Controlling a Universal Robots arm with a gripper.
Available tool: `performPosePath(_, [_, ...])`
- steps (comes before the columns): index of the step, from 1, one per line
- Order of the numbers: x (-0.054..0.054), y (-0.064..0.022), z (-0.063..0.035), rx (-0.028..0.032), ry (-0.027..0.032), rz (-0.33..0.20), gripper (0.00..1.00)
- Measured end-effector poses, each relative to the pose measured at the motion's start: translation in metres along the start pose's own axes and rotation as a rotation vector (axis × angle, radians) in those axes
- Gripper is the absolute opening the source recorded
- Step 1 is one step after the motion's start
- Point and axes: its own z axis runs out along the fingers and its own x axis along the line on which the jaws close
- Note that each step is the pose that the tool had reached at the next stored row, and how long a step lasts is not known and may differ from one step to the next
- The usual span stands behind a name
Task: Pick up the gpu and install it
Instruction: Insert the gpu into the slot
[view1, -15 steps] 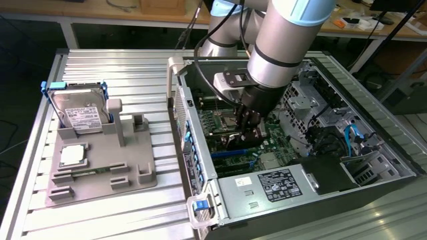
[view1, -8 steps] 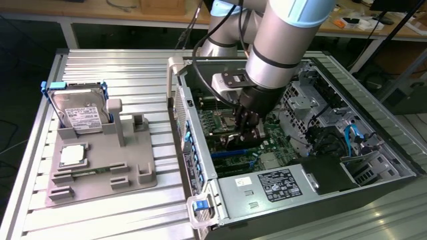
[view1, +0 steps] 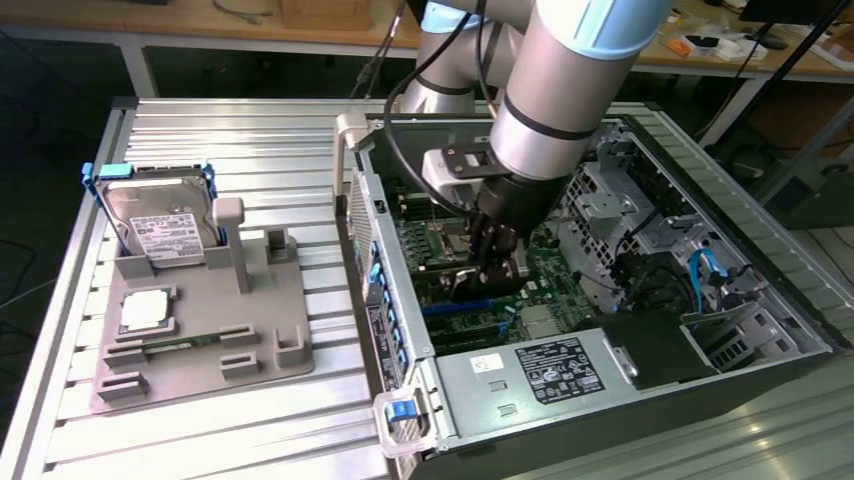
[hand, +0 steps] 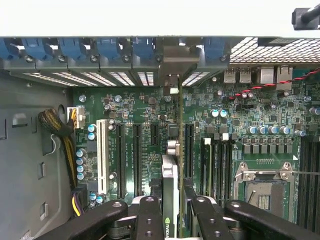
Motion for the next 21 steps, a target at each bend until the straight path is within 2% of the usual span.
performPosePath(21, [0.0001, 0.0003, 0.0069, 0.0001, -0.0007, 0.0, 0.27])
